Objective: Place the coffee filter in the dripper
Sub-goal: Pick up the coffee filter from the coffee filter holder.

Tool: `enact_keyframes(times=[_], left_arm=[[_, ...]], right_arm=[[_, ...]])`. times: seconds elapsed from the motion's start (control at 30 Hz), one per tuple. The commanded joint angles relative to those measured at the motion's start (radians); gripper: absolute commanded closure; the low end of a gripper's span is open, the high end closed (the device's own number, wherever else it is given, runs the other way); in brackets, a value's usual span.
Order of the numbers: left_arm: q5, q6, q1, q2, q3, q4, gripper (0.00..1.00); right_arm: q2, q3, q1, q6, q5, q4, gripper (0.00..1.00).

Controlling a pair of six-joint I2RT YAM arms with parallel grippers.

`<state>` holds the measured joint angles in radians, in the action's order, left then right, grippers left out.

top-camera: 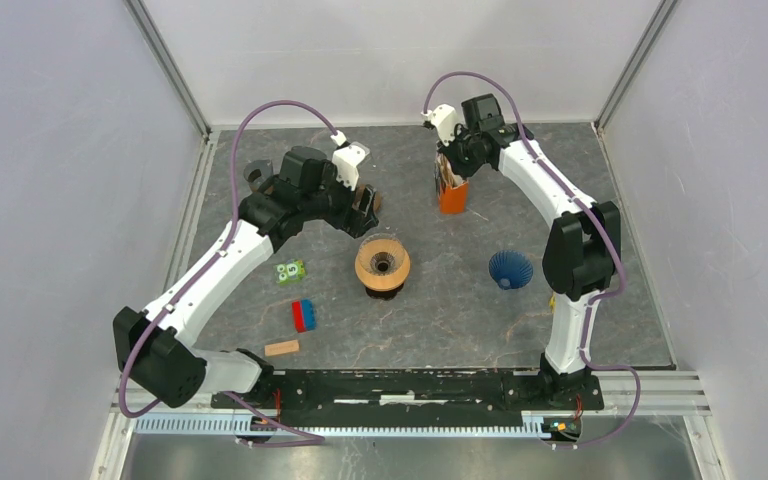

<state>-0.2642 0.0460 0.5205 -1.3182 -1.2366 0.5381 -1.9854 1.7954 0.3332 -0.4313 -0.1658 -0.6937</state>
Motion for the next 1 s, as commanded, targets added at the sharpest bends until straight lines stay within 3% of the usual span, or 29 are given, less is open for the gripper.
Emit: enact_keyframes(times=[0.0, 0.97], left_arm=[[-0.006, -0.004, 0.001, 0.034, 0.003, -0.046, 0.18], [0.002, 0.024, 0.001, 0.007, -0.044, -0.046, 0.18]], right_arm=[[0.029, 0.051, -0.002, 0.028, -0.024, 0.051, 0.96], [0.170, 0.058, -0.006, 0.011, -0.011, -0.002, 1.00]])
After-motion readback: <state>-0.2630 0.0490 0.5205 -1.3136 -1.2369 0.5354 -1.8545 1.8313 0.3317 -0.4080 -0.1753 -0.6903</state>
